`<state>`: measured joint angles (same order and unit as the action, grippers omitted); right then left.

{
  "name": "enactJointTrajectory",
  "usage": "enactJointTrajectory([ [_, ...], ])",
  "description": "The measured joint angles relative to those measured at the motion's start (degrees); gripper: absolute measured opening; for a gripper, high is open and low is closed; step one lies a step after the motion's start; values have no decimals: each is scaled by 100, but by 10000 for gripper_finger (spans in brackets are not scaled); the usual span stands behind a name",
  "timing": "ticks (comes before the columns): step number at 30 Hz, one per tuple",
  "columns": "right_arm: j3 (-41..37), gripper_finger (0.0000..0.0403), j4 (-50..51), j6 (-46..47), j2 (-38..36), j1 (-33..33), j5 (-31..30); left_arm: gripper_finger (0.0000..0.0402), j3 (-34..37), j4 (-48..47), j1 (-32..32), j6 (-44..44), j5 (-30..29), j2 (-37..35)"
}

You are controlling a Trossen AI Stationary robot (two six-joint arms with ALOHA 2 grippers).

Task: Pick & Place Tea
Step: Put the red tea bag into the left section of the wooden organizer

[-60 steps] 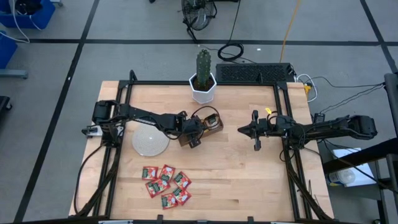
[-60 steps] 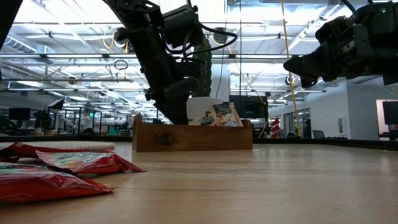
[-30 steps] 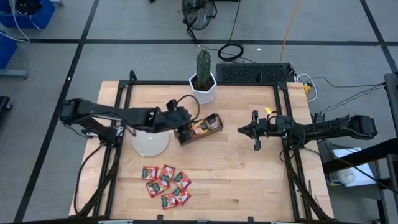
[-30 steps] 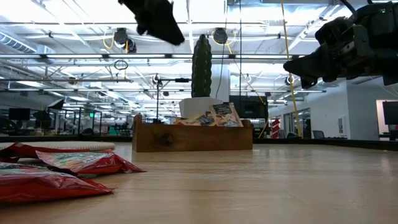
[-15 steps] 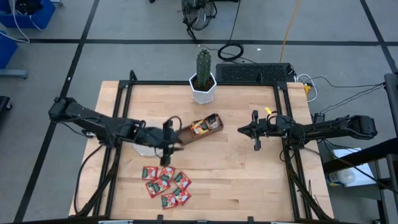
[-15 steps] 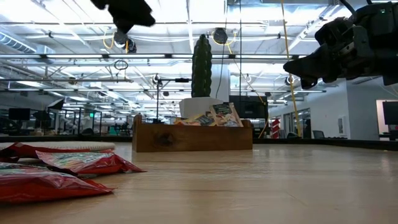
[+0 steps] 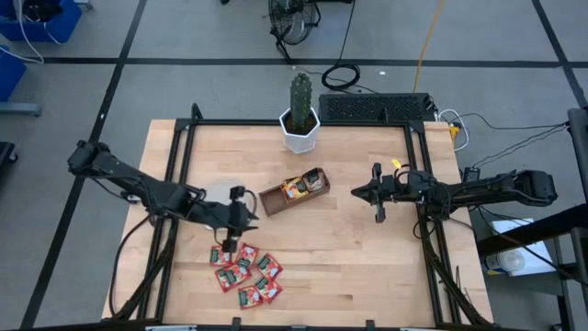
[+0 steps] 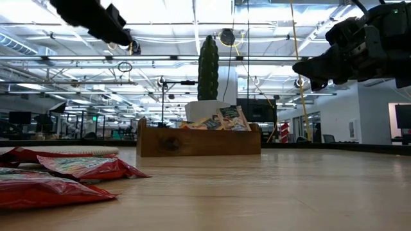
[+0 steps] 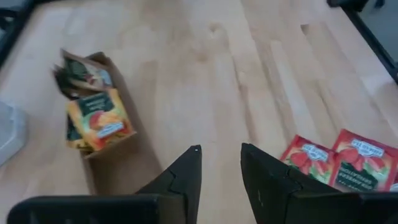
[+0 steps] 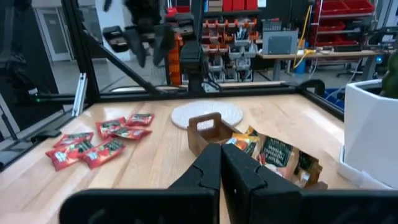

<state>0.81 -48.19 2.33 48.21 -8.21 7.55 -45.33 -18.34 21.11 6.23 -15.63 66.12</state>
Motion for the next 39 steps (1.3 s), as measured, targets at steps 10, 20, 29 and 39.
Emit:
enactJointTrajectory([
  [10,-1,0,43,0,0,2,0,118,1752,2091,-390,660,202,-654],
  [20,-1,0,31,0,0,0,0,118,835,893,-45,1729,654,297],
  [29,1,0,43,0,0,2,0,139,-2089,-4211,231,3519,1015,2970],
  [39,-1,0,41,0,0,2,0,273,-3153,-5792,-217,3733,2807,4153],
])
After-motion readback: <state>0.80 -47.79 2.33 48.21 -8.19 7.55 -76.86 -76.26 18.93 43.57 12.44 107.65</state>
